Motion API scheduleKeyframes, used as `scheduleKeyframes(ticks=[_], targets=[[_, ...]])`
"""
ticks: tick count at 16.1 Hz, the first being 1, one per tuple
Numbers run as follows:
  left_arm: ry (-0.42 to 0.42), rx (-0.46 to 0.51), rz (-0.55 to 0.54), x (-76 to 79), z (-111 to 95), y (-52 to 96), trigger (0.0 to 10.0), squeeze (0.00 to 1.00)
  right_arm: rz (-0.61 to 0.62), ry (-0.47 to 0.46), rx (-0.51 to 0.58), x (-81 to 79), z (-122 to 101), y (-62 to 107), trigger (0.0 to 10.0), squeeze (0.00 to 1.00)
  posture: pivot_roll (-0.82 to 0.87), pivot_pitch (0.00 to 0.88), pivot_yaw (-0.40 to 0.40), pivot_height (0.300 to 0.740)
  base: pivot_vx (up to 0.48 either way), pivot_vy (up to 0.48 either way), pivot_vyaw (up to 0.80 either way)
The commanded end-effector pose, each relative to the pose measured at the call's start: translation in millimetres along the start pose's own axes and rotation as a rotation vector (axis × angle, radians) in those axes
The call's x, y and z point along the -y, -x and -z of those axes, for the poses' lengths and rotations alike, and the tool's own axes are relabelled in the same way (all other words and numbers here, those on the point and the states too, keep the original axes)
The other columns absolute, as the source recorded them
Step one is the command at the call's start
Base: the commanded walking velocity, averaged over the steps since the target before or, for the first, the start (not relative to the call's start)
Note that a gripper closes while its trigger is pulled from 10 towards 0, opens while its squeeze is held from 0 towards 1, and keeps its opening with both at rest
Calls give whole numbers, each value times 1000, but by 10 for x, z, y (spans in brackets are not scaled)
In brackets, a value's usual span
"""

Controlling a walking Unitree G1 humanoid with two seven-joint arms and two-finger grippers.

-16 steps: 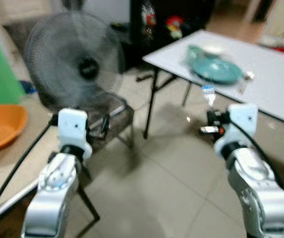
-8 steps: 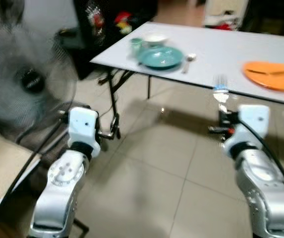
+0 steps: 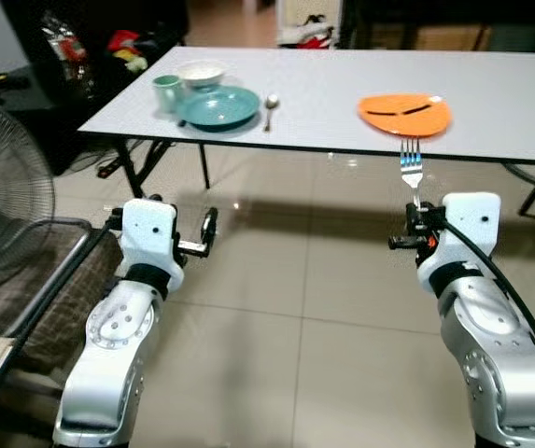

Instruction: Setting the table

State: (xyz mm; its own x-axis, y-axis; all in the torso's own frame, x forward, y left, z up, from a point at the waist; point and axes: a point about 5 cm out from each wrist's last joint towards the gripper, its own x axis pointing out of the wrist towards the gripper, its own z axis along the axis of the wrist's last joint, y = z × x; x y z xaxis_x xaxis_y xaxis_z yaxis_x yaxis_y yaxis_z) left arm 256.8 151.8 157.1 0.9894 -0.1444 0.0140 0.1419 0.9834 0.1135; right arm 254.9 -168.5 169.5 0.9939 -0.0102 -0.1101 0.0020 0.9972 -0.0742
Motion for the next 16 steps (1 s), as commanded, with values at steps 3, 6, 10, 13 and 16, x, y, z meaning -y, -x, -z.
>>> scheduleKeyframes(ticks=[3,6,10,13,16], targets=[[13,14,2,-15,-23,22,10000,0,-20,-14,-25,-40,10,-62,10000,0,20,0,44,740,188,0,-258],[16,14,7,-4,-15,13,10000,0,-10,-5,-16,-26,-3,-91,10000,0,15,0,45,740,359,0,-533],[32,22,20,22,-27,-7,10000,0,4,13,-11,6,-11,-111,10000,0,12,0,48,740,391,0,0],[34,23,24,21,-25,-4,10000,0,-9,3,-15,-3,-9,-112,10000,0,14,0,49,740,412,0,0],[32,21,25,22,-19,0,10000,0,-19,-2,-11,-2,-24,-125,10000,0,17,0,47,740,410,0,0]])
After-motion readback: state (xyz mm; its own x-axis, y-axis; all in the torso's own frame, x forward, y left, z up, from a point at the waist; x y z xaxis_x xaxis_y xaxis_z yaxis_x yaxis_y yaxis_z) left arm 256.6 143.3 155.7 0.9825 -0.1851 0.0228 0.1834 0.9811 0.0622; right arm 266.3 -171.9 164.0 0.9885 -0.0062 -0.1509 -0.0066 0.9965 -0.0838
